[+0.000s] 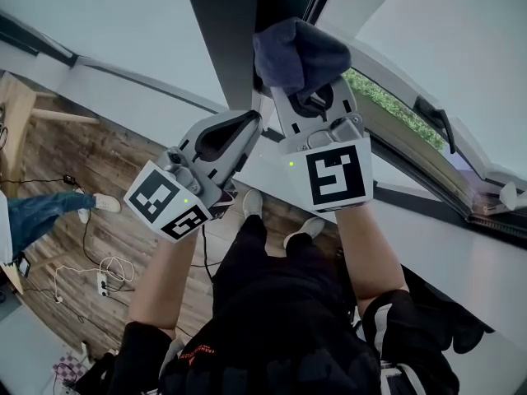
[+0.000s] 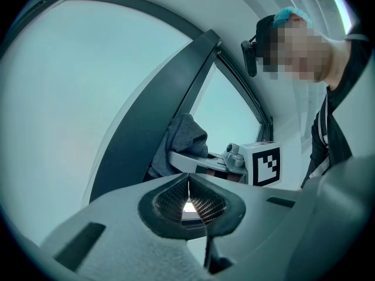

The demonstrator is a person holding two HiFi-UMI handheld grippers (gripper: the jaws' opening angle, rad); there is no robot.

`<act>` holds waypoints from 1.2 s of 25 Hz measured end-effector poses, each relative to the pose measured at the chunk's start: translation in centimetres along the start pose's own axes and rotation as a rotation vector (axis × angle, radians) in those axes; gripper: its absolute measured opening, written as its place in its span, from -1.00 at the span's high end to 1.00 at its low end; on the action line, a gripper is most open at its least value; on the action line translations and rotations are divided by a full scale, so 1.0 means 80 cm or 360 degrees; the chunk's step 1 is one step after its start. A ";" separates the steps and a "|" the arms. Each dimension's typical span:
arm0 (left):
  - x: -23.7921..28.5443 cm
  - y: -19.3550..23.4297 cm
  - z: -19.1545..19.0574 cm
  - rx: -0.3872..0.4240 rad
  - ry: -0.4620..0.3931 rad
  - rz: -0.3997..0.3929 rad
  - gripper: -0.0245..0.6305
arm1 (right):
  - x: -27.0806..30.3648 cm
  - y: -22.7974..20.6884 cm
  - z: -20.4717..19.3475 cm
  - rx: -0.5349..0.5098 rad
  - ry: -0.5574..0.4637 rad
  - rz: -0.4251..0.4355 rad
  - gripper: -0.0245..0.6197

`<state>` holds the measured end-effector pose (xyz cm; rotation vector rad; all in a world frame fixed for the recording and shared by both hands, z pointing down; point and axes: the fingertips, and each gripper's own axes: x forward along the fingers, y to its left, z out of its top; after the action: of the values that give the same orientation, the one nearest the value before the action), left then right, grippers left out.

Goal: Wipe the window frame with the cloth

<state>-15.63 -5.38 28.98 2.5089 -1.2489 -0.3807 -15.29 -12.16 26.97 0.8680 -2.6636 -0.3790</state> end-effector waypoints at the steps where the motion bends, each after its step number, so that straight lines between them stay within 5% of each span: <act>1: -0.001 0.001 -0.003 -0.0005 0.0004 0.0000 0.86 | 0.001 0.002 -0.005 0.0007 0.0008 0.0000 0.76; 30: -0.023 0.036 -0.109 -0.0182 0.0203 0.0063 0.86 | 0.036 0.086 -0.187 0.0293 0.0324 0.0105 0.76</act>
<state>-15.52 -4.18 38.27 2.3692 -1.1908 -0.2701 -15.52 -10.79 43.61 0.8202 -2.5573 -0.0268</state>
